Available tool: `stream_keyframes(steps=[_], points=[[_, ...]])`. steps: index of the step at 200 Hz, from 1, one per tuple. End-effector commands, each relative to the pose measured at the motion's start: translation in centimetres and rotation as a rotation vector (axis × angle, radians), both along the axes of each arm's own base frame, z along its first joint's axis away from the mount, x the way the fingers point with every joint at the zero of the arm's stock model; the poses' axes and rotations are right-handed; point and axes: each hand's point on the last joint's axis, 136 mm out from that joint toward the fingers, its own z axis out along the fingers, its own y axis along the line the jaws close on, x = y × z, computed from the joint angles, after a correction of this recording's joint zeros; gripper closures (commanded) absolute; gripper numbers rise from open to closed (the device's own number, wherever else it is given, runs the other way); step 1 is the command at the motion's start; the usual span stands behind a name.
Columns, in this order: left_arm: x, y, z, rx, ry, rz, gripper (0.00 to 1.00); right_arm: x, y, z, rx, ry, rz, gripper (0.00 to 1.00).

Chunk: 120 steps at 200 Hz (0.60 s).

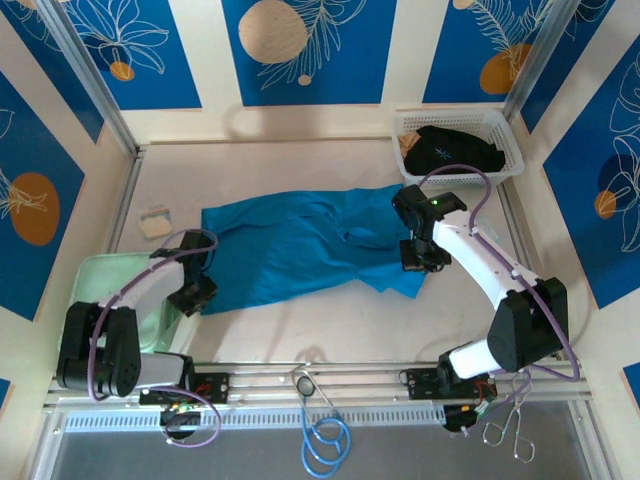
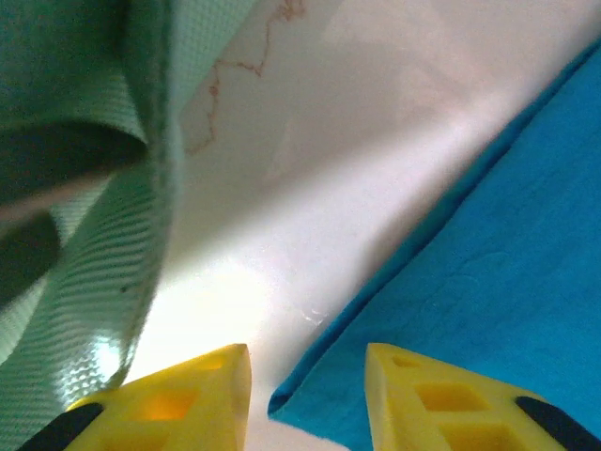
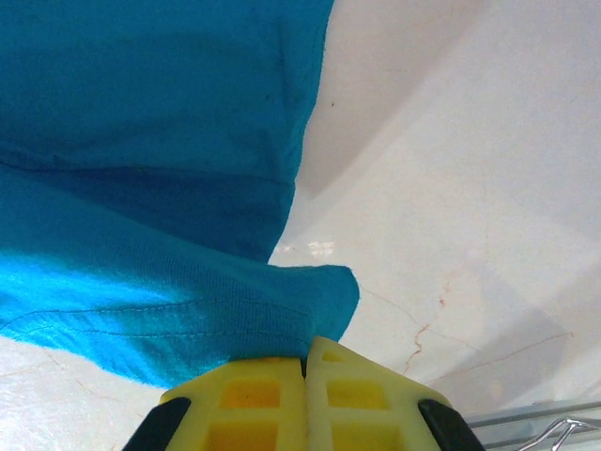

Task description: Fold and stack the t-shirts

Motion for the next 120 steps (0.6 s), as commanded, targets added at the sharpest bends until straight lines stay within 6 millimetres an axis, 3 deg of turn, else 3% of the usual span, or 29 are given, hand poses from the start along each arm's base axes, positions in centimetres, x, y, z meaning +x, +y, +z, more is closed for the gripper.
stream_keyframes(steps=[1, 57, 120], points=[[-1.5, -0.6, -1.6, -0.035, 0.055, 0.012, 0.64, -0.4, -0.3, 0.6, 0.007, -0.015, 0.01, 1.0], [-3.0, -1.9, 0.0, -0.098, 0.077, -0.052, 0.55, -0.4, 0.0, 0.4, 0.021, -0.01, 0.014, 1.0], [-2.2, -1.4, -2.0, -0.06, 0.068, -0.048, 0.56, -0.5, 0.2, 0.4, 0.032, -0.015, 0.018, 1.0]])
